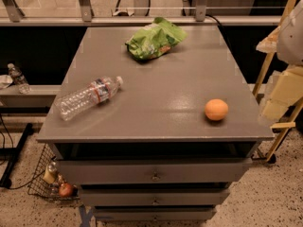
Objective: Move orange near green rice chip bag
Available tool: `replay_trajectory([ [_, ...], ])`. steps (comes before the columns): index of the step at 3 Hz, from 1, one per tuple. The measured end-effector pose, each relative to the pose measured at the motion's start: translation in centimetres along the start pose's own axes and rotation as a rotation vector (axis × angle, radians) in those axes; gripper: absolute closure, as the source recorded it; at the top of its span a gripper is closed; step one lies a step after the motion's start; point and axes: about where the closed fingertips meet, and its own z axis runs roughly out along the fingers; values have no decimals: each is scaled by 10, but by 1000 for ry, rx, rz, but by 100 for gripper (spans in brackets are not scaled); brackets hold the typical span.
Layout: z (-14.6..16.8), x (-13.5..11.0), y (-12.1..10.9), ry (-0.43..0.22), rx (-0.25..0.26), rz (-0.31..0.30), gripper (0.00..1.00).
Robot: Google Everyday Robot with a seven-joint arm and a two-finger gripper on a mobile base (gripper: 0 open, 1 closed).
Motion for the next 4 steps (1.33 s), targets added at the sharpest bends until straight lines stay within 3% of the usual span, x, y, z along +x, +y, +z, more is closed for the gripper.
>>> replay_trajectory([
  [2, 18, 1, -10, -30, 15, 16, 0],
  [4, 78, 9, -28, -67, 5, 96, 0],
])
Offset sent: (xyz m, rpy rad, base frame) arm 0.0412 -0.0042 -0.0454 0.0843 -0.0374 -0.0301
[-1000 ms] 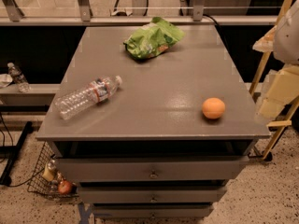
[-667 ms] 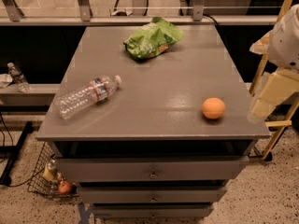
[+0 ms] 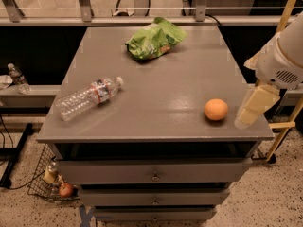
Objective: Move orange near green rice chip bag
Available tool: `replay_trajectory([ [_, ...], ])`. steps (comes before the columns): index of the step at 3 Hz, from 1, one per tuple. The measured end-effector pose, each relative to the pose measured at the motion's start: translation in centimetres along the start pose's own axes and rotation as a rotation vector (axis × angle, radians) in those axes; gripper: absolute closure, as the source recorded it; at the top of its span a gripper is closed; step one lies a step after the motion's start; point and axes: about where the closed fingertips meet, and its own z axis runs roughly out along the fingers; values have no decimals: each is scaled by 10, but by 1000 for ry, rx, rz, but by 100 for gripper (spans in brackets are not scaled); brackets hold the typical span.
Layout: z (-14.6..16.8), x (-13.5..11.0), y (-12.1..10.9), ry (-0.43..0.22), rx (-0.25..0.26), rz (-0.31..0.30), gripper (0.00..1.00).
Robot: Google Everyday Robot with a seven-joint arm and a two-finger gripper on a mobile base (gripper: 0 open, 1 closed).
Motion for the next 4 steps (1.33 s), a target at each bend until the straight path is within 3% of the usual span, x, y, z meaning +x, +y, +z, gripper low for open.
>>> replay_trajectory([
  [1, 26, 4, 4, -17, -37, 32, 0],
  [3, 61, -9, 16, -67, -119, 30, 4],
  [4, 72, -13, 22, -76, -151, 25, 23],
])
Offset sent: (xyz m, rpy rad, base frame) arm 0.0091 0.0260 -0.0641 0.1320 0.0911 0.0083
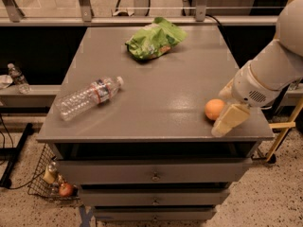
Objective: Move orange near green rice chip bag
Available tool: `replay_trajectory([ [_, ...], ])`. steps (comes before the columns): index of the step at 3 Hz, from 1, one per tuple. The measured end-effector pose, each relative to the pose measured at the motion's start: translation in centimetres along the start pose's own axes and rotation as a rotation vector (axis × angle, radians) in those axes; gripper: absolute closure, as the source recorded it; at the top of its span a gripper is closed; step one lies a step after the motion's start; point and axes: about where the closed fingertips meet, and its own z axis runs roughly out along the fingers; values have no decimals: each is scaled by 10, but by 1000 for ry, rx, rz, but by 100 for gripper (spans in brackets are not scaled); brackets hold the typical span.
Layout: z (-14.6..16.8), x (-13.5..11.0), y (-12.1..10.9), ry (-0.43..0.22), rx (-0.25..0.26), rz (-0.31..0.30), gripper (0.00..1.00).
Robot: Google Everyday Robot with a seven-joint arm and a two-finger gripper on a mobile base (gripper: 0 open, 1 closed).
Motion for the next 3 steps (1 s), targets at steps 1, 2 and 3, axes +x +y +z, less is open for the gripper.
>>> replay_trajectory([
  [1, 5, -4, 3, -13, -21, -5, 45],
  [2, 4, -13, 2, -63, -37, -10, 69],
  [3, -22, -19, -17, -128, 27, -5, 92],
])
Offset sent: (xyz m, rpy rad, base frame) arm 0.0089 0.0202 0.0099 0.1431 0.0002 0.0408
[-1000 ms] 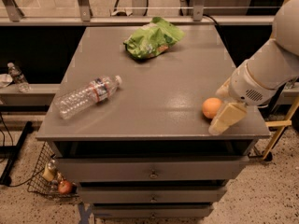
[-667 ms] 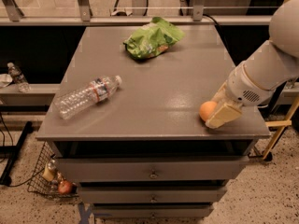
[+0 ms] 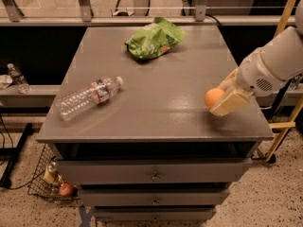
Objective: Move orange near green rice chip bag
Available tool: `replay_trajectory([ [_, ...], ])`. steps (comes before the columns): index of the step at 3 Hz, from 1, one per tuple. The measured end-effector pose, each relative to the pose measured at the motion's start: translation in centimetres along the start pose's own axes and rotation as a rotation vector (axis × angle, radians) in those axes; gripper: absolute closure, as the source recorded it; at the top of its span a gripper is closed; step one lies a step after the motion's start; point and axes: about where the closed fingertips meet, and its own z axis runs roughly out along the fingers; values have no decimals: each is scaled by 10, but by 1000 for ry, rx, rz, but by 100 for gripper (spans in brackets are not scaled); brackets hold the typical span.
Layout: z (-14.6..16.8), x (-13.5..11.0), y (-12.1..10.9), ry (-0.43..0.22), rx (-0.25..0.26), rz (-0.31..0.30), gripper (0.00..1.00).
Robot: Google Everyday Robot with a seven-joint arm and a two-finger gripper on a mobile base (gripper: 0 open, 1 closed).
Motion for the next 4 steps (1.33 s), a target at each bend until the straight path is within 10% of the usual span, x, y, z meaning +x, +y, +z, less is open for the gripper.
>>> replay_trajectory([
  [2, 3, -5, 2, -14, 2, 0, 100],
  [4, -1, -21, -117, -165, 145, 148, 100],
])
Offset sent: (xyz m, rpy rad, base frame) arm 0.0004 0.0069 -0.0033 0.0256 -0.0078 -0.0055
